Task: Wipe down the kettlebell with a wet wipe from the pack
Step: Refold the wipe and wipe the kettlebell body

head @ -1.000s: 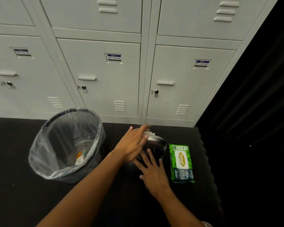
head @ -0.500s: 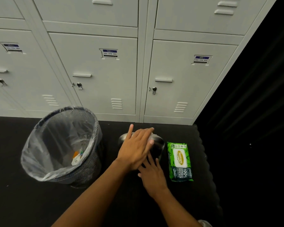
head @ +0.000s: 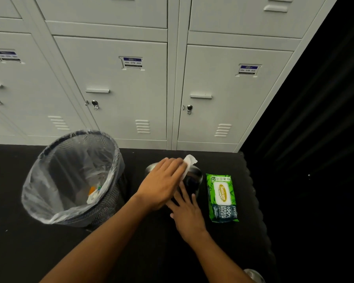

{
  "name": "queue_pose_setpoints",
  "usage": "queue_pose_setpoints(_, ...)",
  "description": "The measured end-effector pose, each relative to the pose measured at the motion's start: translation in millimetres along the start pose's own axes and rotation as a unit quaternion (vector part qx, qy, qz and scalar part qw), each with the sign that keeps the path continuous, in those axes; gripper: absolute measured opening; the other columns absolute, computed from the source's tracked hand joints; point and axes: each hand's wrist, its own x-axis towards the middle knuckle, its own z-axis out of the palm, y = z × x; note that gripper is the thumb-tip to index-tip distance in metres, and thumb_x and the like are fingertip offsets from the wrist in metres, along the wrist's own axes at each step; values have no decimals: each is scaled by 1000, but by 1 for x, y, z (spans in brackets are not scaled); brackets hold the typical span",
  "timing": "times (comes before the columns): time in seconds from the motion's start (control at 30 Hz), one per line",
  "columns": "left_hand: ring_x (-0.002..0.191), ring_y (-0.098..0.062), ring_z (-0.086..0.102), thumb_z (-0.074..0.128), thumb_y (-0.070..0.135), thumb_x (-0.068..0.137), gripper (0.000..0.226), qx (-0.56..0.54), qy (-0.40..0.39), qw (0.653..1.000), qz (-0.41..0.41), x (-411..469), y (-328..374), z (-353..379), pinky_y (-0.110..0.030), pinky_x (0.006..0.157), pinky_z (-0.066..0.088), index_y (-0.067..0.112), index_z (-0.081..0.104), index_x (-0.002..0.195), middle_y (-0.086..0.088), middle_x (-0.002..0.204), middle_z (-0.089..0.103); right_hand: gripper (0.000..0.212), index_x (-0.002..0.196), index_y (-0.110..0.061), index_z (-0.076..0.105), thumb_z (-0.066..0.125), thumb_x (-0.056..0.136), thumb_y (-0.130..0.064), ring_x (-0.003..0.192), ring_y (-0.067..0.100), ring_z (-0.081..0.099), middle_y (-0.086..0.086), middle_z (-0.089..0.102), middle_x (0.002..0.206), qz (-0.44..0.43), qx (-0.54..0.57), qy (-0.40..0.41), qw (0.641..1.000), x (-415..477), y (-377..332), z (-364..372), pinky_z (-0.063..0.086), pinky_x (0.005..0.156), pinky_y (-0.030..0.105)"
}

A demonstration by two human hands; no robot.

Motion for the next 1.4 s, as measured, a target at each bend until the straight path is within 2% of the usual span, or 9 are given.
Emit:
queue_pose_setpoints(0.1,118,-26,55,24,44,106,47,22,-59,998,-28,33,6,-7,-45,111,37,19,45,140,-6,132,56,80,153,-45,14,62,93,-22,149,25,-21,-3,1,167,4,9,8,1000,1,-1,3,15,119,62)
queue_pose_setpoints(0.27,107,-20,58,9,55,103,52,-18,-104,989,-106,30,-26,-16,-42,98,41,29,53,116,-1,110,63,101,151,-51,-10,64,91,-21,149,28,-25,-10,-26,163,-11,-14,31,999,-1,1,2,9,118,60)
queue_pose_setpoints(0.5,147,-28,31,24,46,106,57,69,-7,991,-118,-11,-19,7,-54,122,18,15,36,152,-10,157,37,97,148,-52,-12,62,94,-20,146,28,-32,-10,-36,158,-1,3,23,1000,0,-3,3,-1,117,60)
queue_pose_setpoints(0.73,98,-23,55,19,49,106,45,21,-22,996,-81,39,13,-1,-42,100,39,20,54,112,-2,106,59,76,144,-39,34,75,81,-27,152,31,12,-1,34,157,13,28,30,999,-3,-7,2,30,112,65)
queue_pose_setpoints(0.93,93,-21,56,16,45,105,41,-147,-4,973,-176,12,-27,-4,-40,88,43,26,52,99,4,93,54,98,152,-50,-9,64,92,-25,148,29,-28,-10,-31,161,-9,5,47,999,-3,-5,2,0,116,59)
queue_pose_setpoints(1.07,129,-19,43,15,42,104,52,-87,20,980,-179,-13,-19,11,-48,122,14,18,47,137,0,129,51,99,151,-50,-7,67,90,-24,148,29,-27,-9,-31,161,0,11,41,999,-3,-7,2,4,117,64)
queue_pose_setpoints(1.2,153,-20,12,13,45,103,61,-21,-7,994,-106,-2,2,6,-48,124,-7,18,27,156,-1,158,33,88,149,-41,15,73,85,-27,151,29,-18,-1,-3,167,7,14,35,999,-3,-6,5,18,116,66)
queue_pose_setpoints(1.27,152,-15,15,13,44,104,59,-65,-9,996,-56,6,5,-1,-46,124,-2,22,30,156,3,159,34,83,147,-41,21,73,84,-28,151,28,-14,0,7,167,8,23,26,999,-2,-6,4,21,115,66)
queue_pose_setpoints(1.4,134,-14,45,26,40,103,50,-178,8,983,-42,11,-9,-7,-37,117,28,23,45,146,3,145,52,91,151,-46,2,66,90,-28,148,28,-29,-6,-23,163,1,10,21,1000,-3,-5,3,9,119,64)
